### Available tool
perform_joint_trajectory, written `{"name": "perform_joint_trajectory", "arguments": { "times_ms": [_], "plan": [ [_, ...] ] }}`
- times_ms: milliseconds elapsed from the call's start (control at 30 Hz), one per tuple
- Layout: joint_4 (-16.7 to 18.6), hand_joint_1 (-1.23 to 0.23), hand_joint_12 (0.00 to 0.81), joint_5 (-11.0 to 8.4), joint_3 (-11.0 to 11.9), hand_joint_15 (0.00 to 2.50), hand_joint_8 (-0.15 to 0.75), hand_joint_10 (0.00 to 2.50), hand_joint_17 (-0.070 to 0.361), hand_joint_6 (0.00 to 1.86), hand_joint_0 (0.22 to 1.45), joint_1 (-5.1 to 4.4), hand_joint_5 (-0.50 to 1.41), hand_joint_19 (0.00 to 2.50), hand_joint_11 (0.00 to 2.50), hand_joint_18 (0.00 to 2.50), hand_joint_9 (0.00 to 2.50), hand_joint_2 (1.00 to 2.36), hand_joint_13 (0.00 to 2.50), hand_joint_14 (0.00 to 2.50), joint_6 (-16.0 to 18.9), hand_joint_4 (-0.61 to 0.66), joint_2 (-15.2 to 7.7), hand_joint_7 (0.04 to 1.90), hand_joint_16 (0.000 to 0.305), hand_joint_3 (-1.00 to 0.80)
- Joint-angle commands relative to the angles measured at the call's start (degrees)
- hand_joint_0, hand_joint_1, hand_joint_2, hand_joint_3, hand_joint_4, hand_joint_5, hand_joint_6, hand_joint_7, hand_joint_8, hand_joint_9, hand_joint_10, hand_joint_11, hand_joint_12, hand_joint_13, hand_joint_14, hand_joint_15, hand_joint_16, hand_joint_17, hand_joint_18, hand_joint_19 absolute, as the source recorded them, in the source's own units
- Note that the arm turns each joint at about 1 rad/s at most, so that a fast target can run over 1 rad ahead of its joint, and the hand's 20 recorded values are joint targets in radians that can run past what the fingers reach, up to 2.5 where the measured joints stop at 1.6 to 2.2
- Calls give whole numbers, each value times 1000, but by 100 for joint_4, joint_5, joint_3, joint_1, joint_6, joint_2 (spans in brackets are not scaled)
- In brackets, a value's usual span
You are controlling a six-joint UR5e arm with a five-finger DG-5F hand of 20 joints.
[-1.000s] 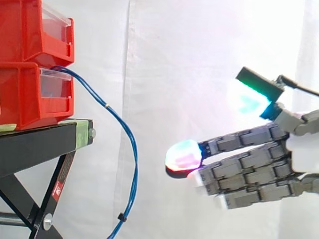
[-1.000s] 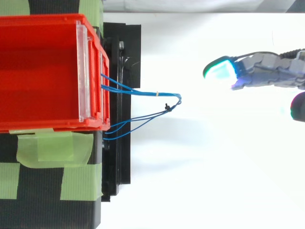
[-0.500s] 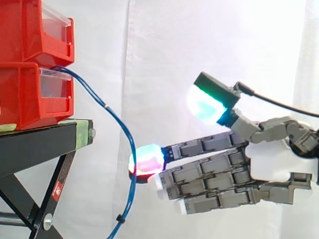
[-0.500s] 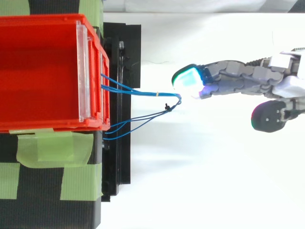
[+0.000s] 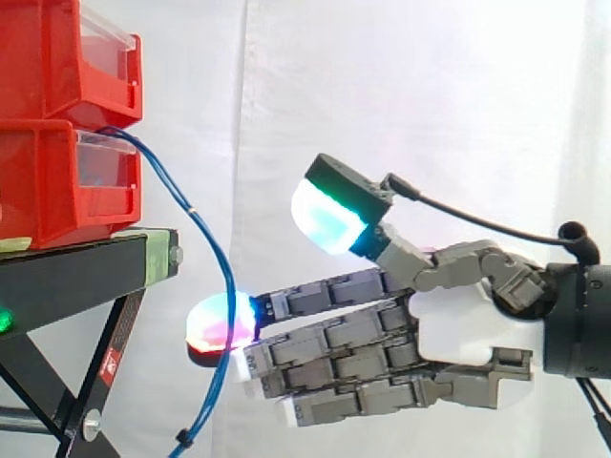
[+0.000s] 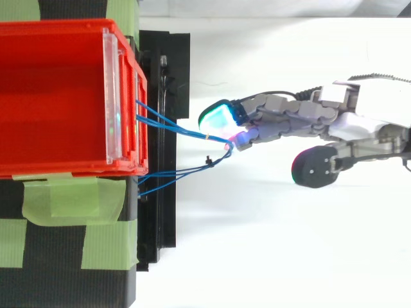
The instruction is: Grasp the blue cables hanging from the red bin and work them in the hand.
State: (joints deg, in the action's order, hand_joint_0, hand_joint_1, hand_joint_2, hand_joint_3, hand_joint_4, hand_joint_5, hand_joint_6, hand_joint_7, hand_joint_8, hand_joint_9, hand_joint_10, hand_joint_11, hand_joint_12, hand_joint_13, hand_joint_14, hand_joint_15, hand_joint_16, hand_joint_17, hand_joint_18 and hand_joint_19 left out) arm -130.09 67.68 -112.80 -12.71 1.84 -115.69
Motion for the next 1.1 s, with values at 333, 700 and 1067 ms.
{"name": "perform_joint_trajectory", "arguments": {
  "times_ms": [333,700,1067],
  "plan": [
    [-8,-493,387,307,223,309,301,7,145,8,727,225,-119,323,318,0,6,1000,0,10,-96,183,-120,764,64,-1000],
    [-368,-529,473,580,575,647,389,20,147,9,771,304,6,485,1127,535,955,1000,726,22,-131,266,-120,734,65,-1000],
    [-1274,-509,417,1336,856,1723,318,628,154,10,796,383,52,876,1857,918,1125,1000,1370,2,-104,297,3,800,68,-1000]
  ]
}}
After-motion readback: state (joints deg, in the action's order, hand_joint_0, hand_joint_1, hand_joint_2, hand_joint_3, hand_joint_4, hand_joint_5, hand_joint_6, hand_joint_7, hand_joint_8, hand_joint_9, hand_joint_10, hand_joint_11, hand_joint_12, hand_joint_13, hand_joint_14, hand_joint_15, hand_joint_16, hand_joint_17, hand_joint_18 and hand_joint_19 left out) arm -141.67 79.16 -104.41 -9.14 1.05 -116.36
